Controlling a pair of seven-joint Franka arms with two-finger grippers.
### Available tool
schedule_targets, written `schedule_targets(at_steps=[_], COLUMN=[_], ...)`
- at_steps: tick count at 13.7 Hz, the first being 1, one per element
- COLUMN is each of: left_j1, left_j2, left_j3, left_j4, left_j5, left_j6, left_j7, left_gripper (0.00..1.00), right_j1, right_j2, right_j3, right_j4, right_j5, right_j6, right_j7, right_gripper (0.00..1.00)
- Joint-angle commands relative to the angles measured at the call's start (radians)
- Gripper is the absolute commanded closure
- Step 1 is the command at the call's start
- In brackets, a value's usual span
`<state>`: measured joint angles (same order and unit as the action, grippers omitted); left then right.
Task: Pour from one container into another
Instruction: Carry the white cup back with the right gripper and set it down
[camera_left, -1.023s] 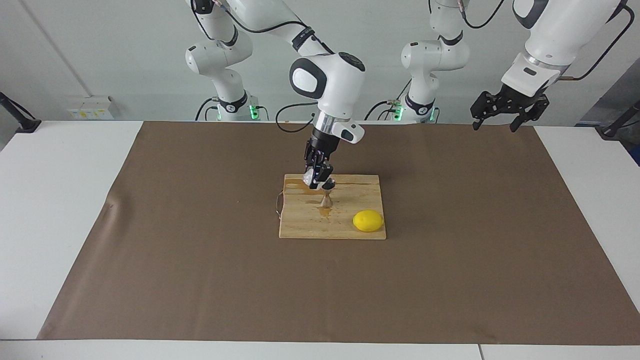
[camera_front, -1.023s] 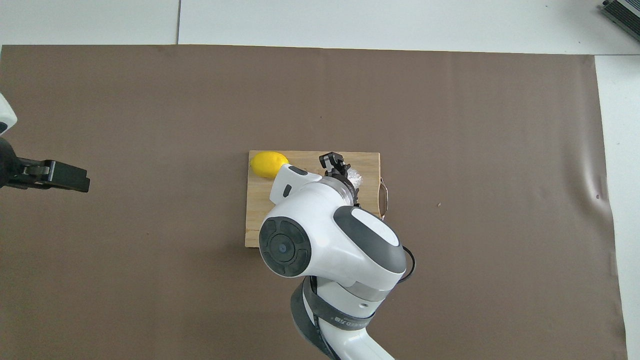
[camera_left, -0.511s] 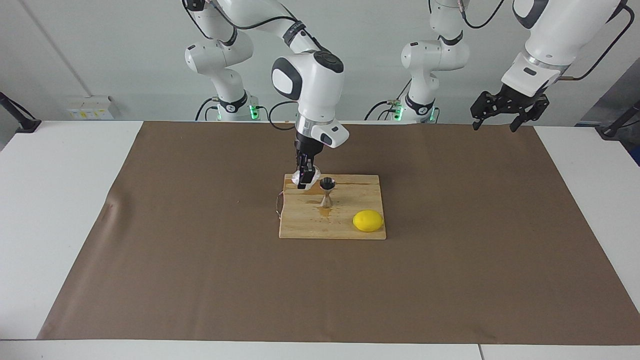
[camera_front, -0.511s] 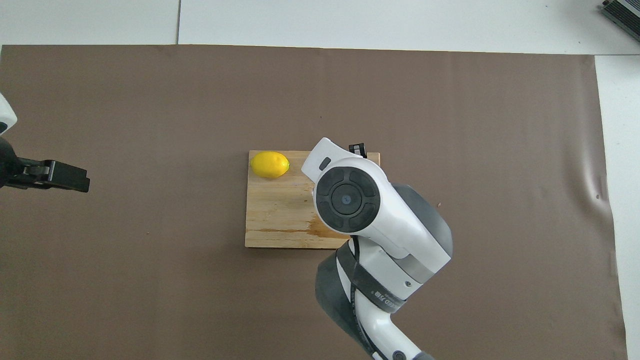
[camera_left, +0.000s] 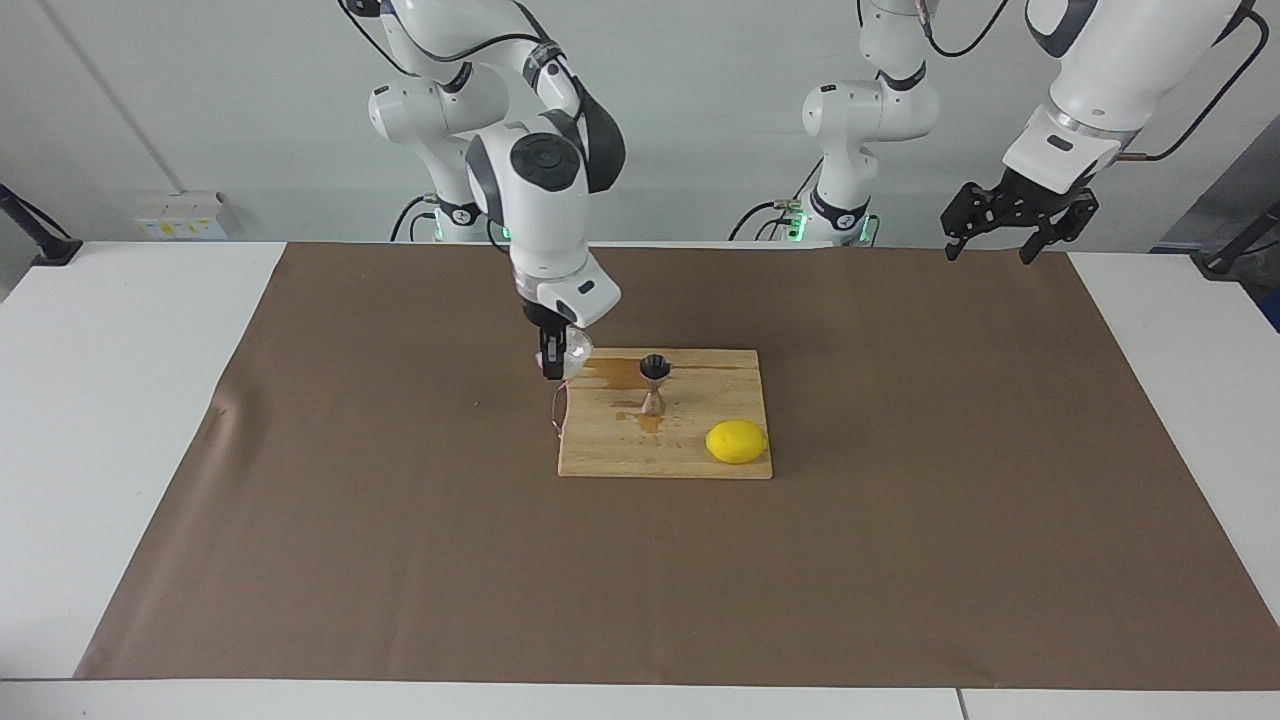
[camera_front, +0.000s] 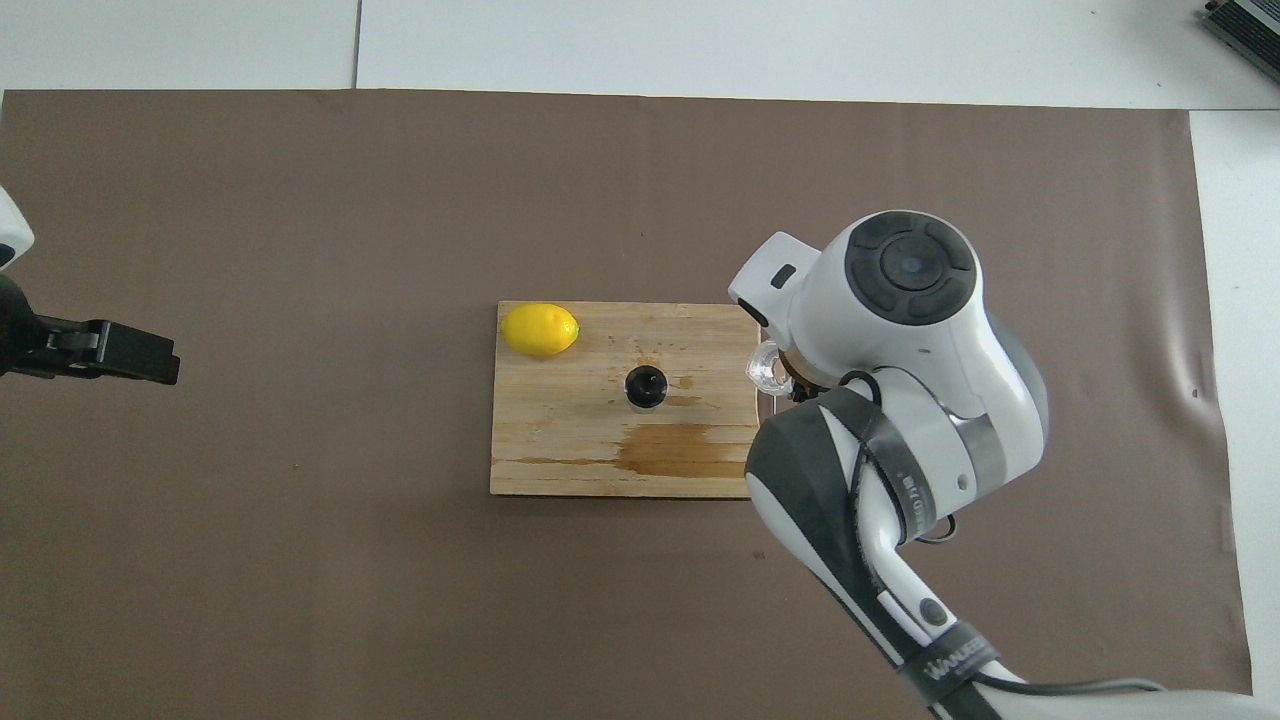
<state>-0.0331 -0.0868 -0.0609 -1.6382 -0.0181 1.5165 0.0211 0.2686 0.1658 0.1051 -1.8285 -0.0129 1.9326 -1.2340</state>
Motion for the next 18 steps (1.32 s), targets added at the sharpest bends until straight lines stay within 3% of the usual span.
schedule_targets(at_steps=[1,5,9,18], left_j1=[0.004,0.004,0.004,0.004], left_j2=[-0.017,-0.017,-0.017,-0.017], left_j3=[0.000,0.000,0.000,0.000], left_j4=[-0.011,-0.011,-0.011,-0.011], left_j5=[-0.008,-0.008,-0.008,-0.008], left_j6=[-0.012,-0.012,-0.012,-0.013], left_j7=[0.002,0.002,0.002,0.002], left_gripper=[0.00,0.00,0.00,0.00], right_j1=[-0.119,-0.233,-0.310,-0.491], right_j2=[-0.057,-0.091,-0.138,-0.085], right_j3=[0.013,0.013,0.011,0.010], right_j4=[-0.106,-0.218,-0.423,-0.508], right_j5=[0.118,0.206,0.354,0.433], right_j6=[0.022,0.121,0.336,0.377], right_j7=[-0.161,-0.353,-0.527,-0.817], right_gripper=[1.00,1.00,1.00,1.00])
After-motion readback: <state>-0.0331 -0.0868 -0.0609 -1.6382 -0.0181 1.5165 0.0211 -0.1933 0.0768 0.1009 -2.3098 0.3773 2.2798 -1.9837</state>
